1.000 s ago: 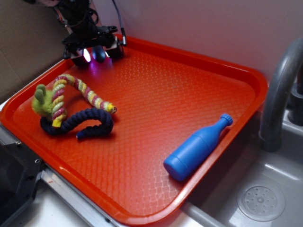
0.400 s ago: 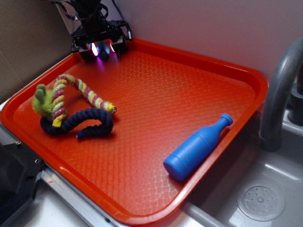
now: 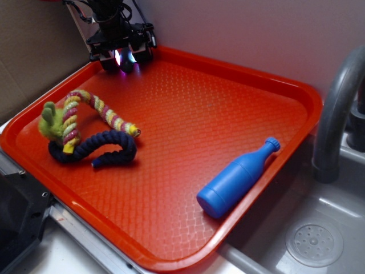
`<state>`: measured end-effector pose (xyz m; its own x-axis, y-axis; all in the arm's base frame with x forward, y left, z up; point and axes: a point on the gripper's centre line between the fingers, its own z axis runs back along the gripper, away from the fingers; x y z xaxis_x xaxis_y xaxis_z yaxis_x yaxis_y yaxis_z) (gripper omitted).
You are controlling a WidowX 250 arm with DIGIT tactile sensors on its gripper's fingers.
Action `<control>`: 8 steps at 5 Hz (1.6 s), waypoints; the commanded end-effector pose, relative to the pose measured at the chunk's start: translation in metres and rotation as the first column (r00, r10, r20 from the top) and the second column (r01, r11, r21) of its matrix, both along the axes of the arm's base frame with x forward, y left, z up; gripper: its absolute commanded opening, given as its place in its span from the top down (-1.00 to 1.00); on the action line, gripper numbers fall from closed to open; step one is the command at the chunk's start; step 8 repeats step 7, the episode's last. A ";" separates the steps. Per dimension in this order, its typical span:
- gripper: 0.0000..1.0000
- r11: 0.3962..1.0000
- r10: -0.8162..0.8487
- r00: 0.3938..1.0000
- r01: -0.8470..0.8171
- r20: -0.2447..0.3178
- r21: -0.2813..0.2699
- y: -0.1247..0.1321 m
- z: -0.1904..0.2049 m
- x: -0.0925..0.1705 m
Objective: Grab the plastic pickle.
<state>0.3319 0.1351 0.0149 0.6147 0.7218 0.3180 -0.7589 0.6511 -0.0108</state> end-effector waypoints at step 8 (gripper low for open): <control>1.00 0.702 -0.707 0.707 0.697 -0.026 -0.148 -0.133 0.208 -0.109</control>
